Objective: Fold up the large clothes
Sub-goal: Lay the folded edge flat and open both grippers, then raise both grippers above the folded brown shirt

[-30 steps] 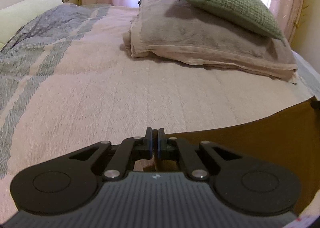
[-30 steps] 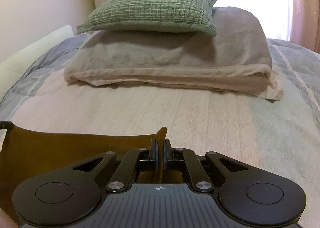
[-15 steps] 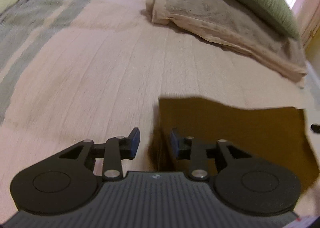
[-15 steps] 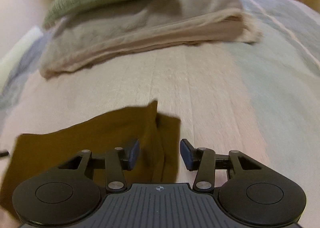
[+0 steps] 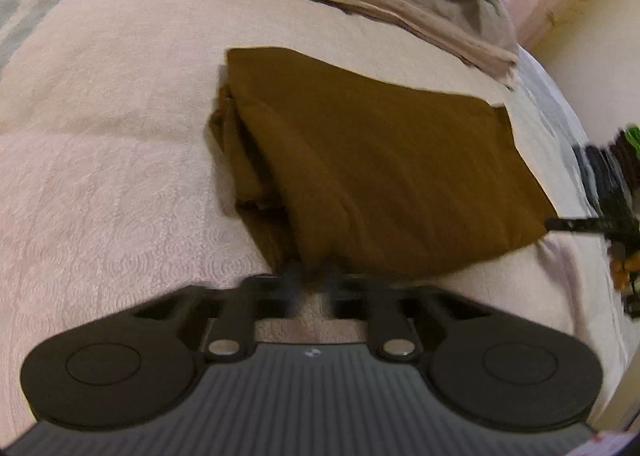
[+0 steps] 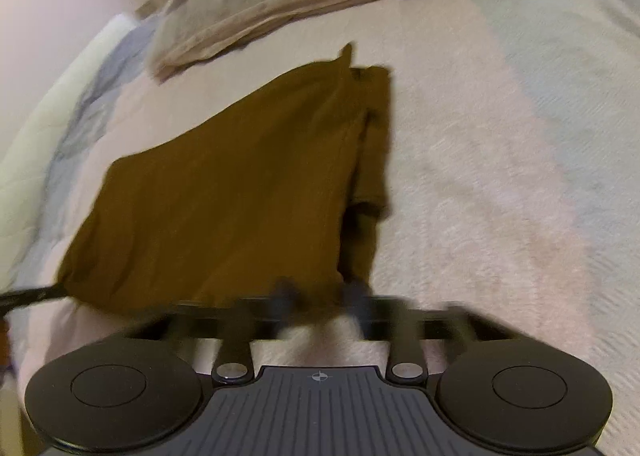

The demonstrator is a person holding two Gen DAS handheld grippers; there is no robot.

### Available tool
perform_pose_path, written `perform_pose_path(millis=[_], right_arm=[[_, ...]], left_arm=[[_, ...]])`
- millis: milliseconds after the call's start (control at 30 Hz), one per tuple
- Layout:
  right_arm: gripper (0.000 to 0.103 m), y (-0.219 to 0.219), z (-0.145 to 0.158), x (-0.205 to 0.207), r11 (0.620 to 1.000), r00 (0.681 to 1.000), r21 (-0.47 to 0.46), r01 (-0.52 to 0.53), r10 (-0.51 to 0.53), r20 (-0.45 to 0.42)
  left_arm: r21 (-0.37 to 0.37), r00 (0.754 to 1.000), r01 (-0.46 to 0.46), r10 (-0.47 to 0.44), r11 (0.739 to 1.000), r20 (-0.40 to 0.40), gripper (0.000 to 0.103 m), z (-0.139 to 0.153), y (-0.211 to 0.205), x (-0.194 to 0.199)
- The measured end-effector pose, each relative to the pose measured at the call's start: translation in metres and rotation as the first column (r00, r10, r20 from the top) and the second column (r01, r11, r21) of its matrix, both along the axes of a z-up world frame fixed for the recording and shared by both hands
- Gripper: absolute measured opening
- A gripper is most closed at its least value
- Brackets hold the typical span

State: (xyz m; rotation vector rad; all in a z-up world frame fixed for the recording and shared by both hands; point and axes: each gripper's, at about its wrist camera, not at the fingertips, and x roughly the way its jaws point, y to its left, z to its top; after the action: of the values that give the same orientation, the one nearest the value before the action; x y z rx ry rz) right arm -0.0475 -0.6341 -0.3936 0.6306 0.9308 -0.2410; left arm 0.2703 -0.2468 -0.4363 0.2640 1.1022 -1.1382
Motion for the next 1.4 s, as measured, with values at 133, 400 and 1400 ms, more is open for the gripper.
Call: perform_pose_path(millis=[133, 400, 1400], right_arm=[[0.004, 0.0, 0.006, 0.001, 0.998, 1.0, -0.051, -0.025, 0.025, -0.001], [0.026, 0.018, -0.001, 0.005, 0.989, 0.977, -0.147, -0.003, -0.029, -0.211], [0.055, 0.104, 0.082, 0.022, 0.981, 0.983, -0.183, -0.063, 0.03, -0.181]], left_arm=[[-0.024, 0.995, 0.083, -0.082, 0.996, 0.058, 0.003, 0.01, 0.009, -0.002], [0.211, 0.977, 0.137, -0.167, 0.968, 0.133, 0.021, -0.014, 0.0, -0.016], [0.367, 0.961, -0.247, 0.179, 0.897, 0.212, 0.056, 0.093, -0.102, -0.146]])
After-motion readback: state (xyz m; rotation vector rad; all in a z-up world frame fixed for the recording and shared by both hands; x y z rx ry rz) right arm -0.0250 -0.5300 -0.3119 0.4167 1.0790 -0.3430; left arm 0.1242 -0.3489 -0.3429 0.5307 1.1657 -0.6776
